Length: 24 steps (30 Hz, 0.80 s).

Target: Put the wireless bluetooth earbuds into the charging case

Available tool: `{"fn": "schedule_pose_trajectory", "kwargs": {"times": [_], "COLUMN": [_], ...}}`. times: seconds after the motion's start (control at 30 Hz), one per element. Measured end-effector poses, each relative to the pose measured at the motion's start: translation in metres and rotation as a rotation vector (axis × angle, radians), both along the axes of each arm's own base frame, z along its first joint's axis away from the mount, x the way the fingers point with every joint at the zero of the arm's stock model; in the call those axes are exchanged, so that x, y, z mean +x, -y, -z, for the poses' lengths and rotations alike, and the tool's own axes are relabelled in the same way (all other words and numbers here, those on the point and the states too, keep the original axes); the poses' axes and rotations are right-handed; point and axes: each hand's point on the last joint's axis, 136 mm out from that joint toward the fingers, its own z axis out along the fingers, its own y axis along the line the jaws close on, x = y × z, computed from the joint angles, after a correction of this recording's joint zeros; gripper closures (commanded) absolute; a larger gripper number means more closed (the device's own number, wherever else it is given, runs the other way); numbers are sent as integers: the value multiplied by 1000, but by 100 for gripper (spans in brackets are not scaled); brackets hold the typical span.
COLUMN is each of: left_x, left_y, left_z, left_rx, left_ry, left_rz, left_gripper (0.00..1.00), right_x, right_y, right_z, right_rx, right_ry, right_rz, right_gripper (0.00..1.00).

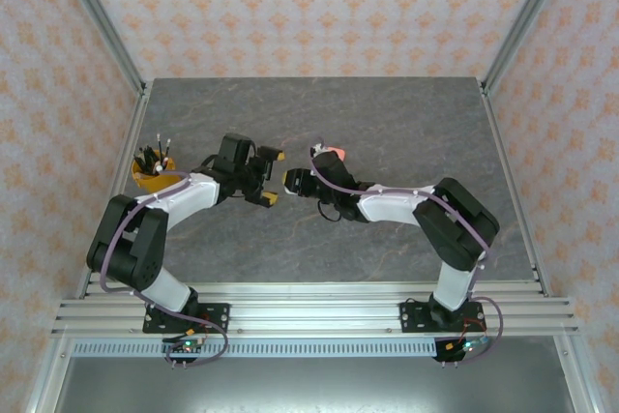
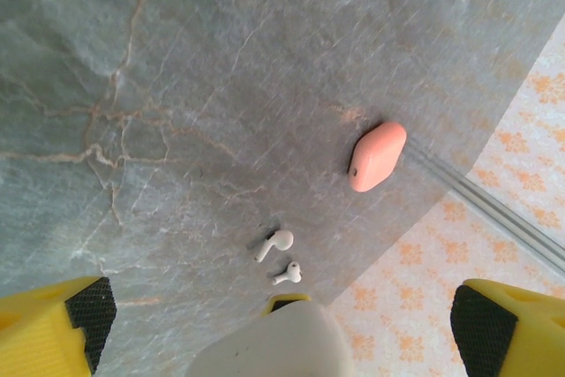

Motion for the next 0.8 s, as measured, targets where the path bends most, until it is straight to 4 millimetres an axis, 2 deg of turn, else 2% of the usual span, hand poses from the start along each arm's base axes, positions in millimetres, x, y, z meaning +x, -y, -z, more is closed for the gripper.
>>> {"fn": "schedule_pose_trajectory", "kwargs": {"times": [0.2, 0.6, 0.8], "left_x": [-4, 4, 8], "left_y": [15, 19, 19], "left_z": [4, -5, -7], "left_rx": [-28, -78, -89], "left_ry": [-29, -17, -8], "left_rz": [0, -50, -69], "left_gripper": [0, 1, 8], "right_x": [5, 9, 8], "right_y": [-5, -10, -16], "right_z": [-3, 4, 0], "right_rx": [4, -2, -4], "right_ry": [18, 21, 40], "right_rz": [-5, -10, -19], "right_gripper": [73, 73, 73]}}
